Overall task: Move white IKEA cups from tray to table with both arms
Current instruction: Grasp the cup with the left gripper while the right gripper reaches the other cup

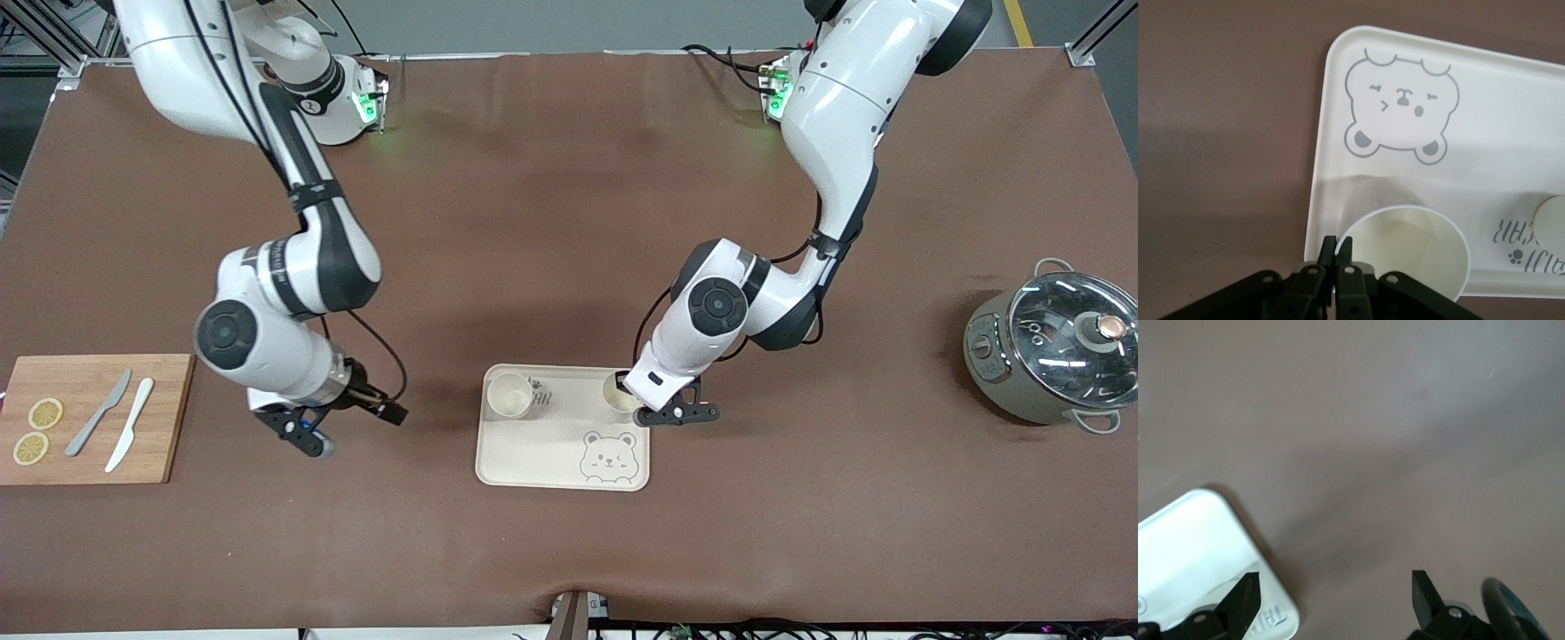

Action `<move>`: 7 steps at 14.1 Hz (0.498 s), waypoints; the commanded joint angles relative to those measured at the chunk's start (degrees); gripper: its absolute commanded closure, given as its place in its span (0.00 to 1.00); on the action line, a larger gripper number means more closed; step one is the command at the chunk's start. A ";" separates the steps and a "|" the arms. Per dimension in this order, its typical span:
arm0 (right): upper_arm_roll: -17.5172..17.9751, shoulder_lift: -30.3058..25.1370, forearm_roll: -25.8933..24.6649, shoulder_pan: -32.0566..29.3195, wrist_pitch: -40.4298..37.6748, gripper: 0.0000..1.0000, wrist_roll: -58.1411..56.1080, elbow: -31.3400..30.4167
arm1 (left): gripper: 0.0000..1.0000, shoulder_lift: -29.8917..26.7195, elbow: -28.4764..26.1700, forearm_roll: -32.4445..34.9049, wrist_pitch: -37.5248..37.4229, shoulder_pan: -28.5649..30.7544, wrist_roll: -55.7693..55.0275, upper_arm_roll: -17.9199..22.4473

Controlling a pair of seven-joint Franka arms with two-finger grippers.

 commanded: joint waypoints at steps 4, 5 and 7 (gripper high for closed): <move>-0.63 2.42 -0.20 7.27 0.35 0.00 10.86 0.86 | 1.00 -7.93 0.12 2.29 -8.49 1.88 -1.15 0.70; -0.63 2.95 -0.11 8.06 0.35 0.00 10.95 0.86 | 1.00 -9.34 0.04 2.21 -9.90 2.58 -1.23 0.62; -0.63 3.04 -0.11 9.38 0.79 0.00 12.52 0.86 | 1.00 -12.07 -0.23 2.21 -13.32 4.16 -1.76 0.62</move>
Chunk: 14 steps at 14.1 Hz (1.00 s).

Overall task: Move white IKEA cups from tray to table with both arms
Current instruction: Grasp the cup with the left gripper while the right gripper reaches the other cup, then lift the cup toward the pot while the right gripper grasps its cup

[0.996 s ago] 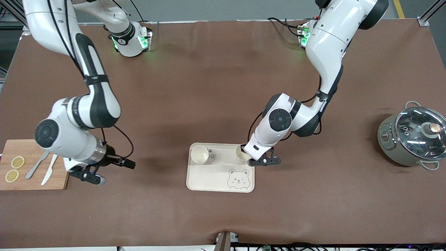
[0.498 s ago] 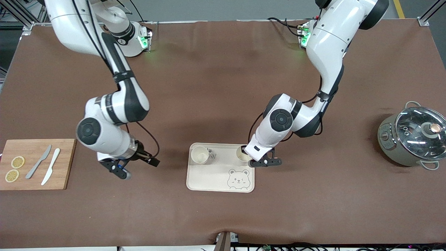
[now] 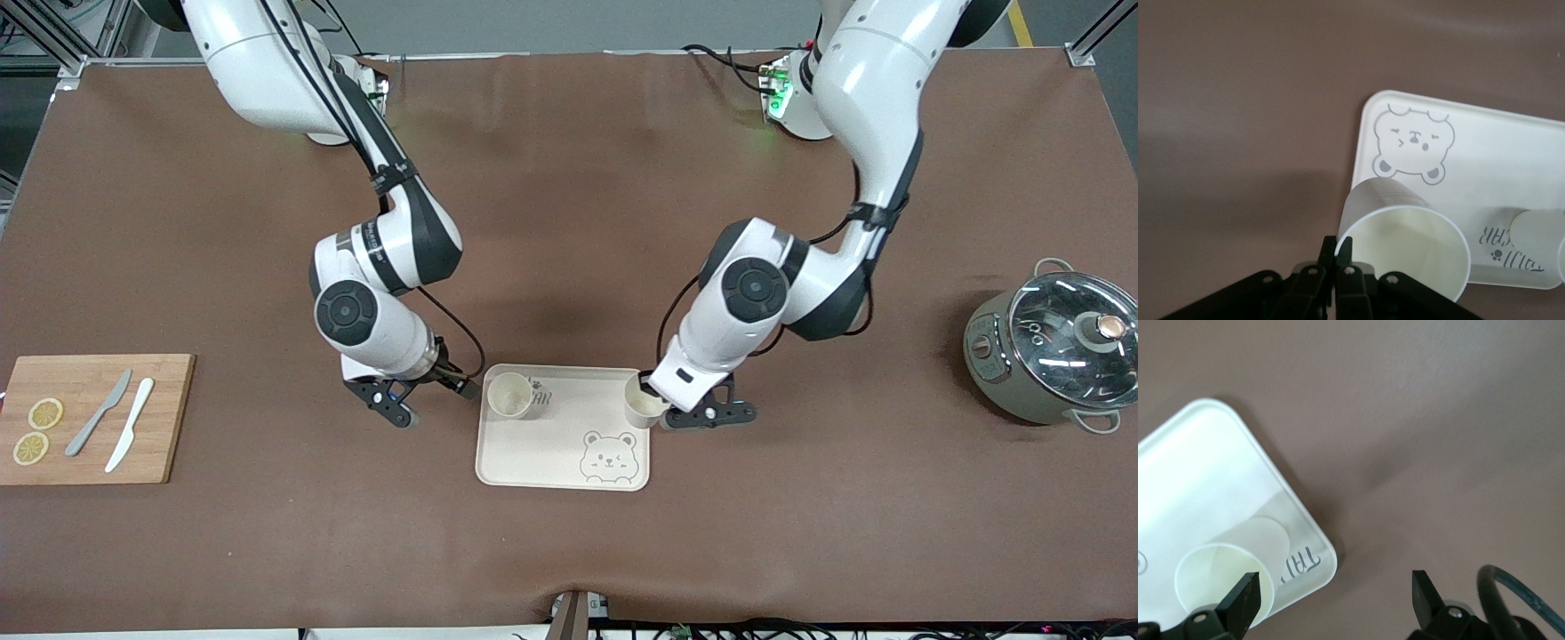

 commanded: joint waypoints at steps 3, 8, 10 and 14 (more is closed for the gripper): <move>-0.57 1.98 -0.22 3.13 4.46 0.01 10.05 0.91 | 1.00 -6.90 -2.85 1.35 -9.61 5.19 -2.02 -0.24; -0.65 3.39 -0.66 4.45 6.76 0.46 10.78 1.00 | 1.00 -11.03 -12.87 1.44 -10.86 11.95 -1.41 -0.16; -0.57 4.09 -0.49 4.45 8.77 0.46 10.78 1.09 | 1.00 -11.91 -14.89 1.27 -10.77 15.30 -1.41 -0.86; -0.57 4.71 -0.49 4.45 10.45 0.69 10.87 1.00 | 1.00 -13.32 -18.94 1.09 -9.98 19.08 -1.32 -1.12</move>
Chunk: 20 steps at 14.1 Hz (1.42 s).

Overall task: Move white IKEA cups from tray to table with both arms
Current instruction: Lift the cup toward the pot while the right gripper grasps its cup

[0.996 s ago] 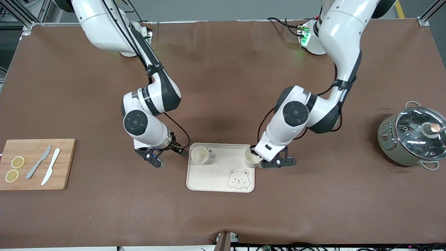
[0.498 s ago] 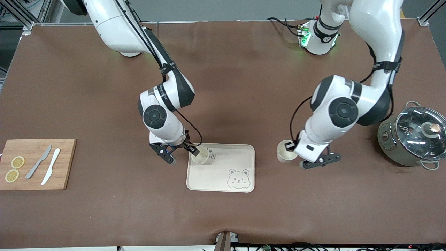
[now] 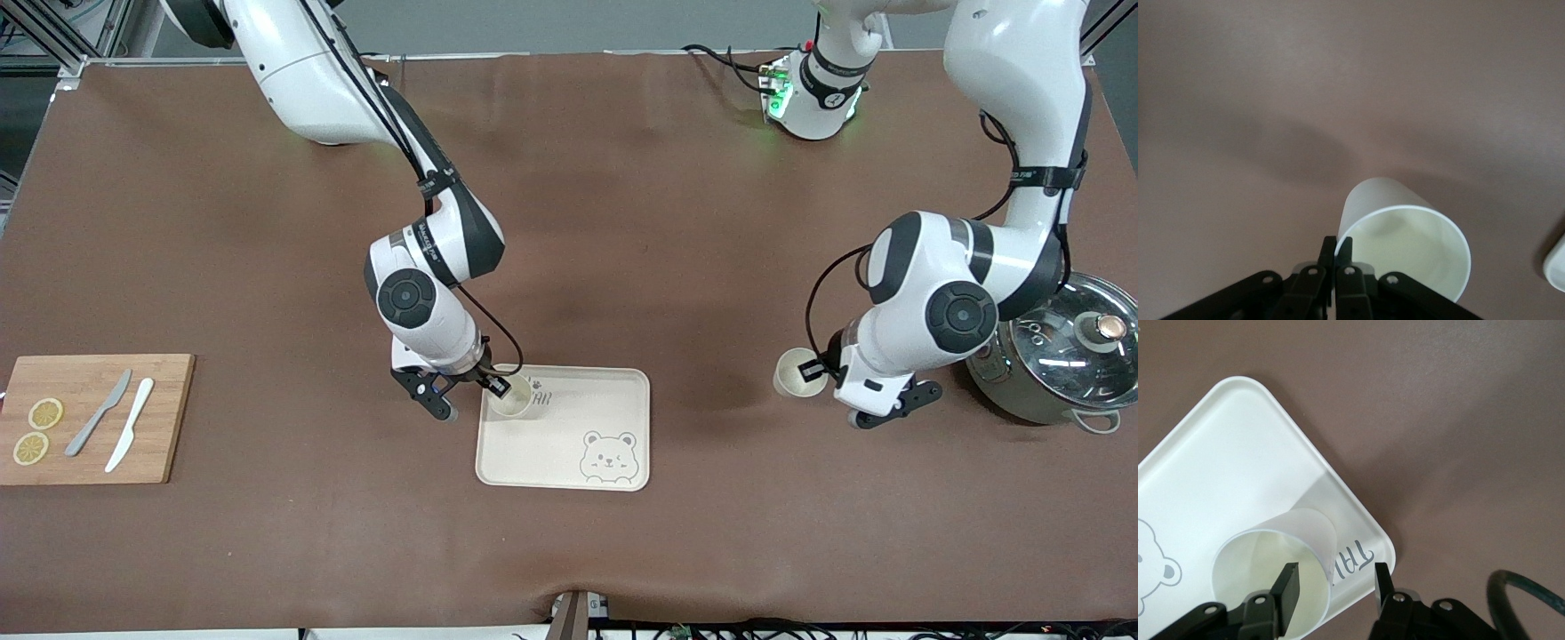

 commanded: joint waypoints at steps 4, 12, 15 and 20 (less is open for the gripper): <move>-0.39 1.82 -0.38 1.04 1.54 0.76 2.22 0.95 | 1.00 -3.10 -7.27 0.64 2.67 4.09 -1.14 -1.03; -0.74 0.51 -0.55 0.43 0.67 1.00 1.43 1.47 | 1.00 0.67 -11.32 0.72 11.28 8.31 -1.06 -1.03; -0.92 -2.12 -2.65 -1.86 -3.09 1.00 0.30 1.30 | 1.00 1.55 -11.23 0.81 11.37 8.83 1.93 -0.94; -1.27 -9.67 -6.71 -5.02 -9.96 1.00 -12.61 -3.69 | 0.00 -0.45 -10.27 0.90 10.67 9.10 2.20 -1.11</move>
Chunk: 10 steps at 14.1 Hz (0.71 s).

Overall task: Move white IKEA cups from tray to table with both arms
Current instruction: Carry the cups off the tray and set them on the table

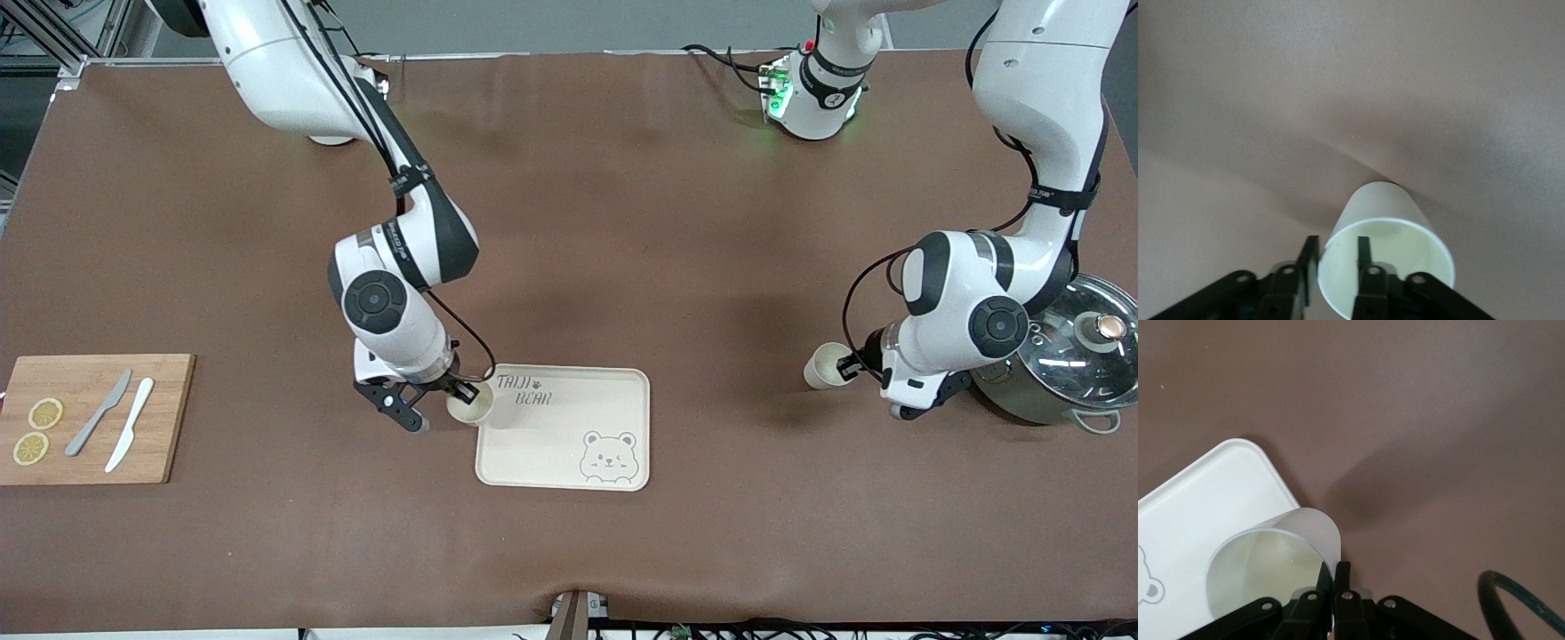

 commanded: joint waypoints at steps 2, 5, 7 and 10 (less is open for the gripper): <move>0.42 -9.69 -1.87 -5.41 -0.77 1.00 -12.06 -11.02 | 0.00 -4.52 0.53 0.64 -1.85 0.20 0.42 -1.72; 0.51 -15.41 -2.05 -11.56 -0.24 1.00 -26.11 -18.59 | 0.00 -7.25 1.76 0.72 -6.51 0.38 0.51 -3.66; 0.51 -17.09 -1.96 -17.00 -0.33 1.00 -35.96 -20.89 | 0.00 -8.74 3.86 0.81 -9.67 0.38 0.60 -4.53; 0.60 -17.54 -1.96 -24.30 -0.15 1.00 -48.10 -22.91 | 0.00 -9.80 8.25 0.81 -14.77 0.29 0.16 -6.47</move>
